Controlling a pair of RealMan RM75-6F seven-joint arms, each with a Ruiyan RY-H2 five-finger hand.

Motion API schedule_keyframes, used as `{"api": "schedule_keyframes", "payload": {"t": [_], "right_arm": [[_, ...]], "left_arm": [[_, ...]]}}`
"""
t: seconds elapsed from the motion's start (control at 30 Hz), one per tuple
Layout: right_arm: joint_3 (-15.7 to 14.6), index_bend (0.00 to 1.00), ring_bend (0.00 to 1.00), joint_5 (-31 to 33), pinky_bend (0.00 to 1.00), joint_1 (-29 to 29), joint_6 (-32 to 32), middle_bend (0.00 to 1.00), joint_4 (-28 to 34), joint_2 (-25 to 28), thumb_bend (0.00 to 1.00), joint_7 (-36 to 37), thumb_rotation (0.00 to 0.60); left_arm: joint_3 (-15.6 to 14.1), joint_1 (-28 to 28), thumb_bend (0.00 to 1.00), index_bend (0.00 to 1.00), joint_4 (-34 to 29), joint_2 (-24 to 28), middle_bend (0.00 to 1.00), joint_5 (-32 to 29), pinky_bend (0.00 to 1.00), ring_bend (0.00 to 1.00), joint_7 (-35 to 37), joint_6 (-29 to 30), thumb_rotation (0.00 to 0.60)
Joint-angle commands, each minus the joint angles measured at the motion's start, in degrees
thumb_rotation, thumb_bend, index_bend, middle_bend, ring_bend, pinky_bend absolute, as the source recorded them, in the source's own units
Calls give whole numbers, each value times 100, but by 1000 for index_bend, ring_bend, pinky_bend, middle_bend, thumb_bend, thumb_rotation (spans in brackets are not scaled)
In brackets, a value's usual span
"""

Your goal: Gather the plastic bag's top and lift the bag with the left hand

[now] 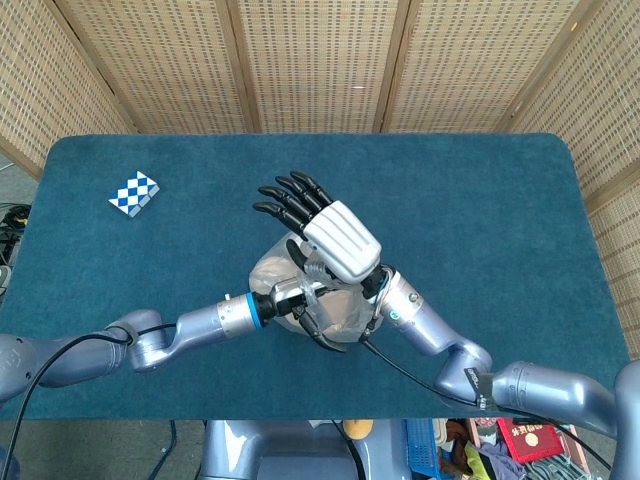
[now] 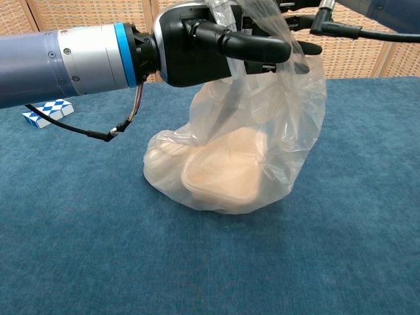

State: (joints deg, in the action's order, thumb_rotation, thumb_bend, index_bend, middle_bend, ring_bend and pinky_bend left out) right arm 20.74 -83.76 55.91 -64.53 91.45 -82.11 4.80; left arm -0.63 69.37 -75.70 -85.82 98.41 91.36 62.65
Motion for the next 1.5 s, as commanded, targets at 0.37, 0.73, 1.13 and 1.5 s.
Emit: {"api": "schedule_keyframes", "payload": {"t": [0.37, 0.73, 1.13, 1.5], "right_arm": [[110, 139, 0, 374, 2, 312, 378, 127, 216, -190, 735, -461, 600], [266, 139, 0, 664, 2, 448, 463, 128, 374, -238, 735, -647, 600], [177, 139, 0, 769, 2, 393, 532, 127, 777, -139, 735, -620, 600], [142, 138, 0, 803, 3, 386, 544, 127, 872, -150, 736, -614, 600]], "left_arm": [[1, -87, 145, 67, 125, 19, 0, -75, 73, 91, -18, -62, 600], [-1, -93, 145, 68, 330, -99, 0, -88, 73, 91, 83, -144, 600], [122, -115, 145, 68, 391, -201, 0, -218, 73, 91, 5, -203, 600], [179, -159, 146, 71, 362, -185, 0, -228, 74, 91, 48, -146, 600]]}}
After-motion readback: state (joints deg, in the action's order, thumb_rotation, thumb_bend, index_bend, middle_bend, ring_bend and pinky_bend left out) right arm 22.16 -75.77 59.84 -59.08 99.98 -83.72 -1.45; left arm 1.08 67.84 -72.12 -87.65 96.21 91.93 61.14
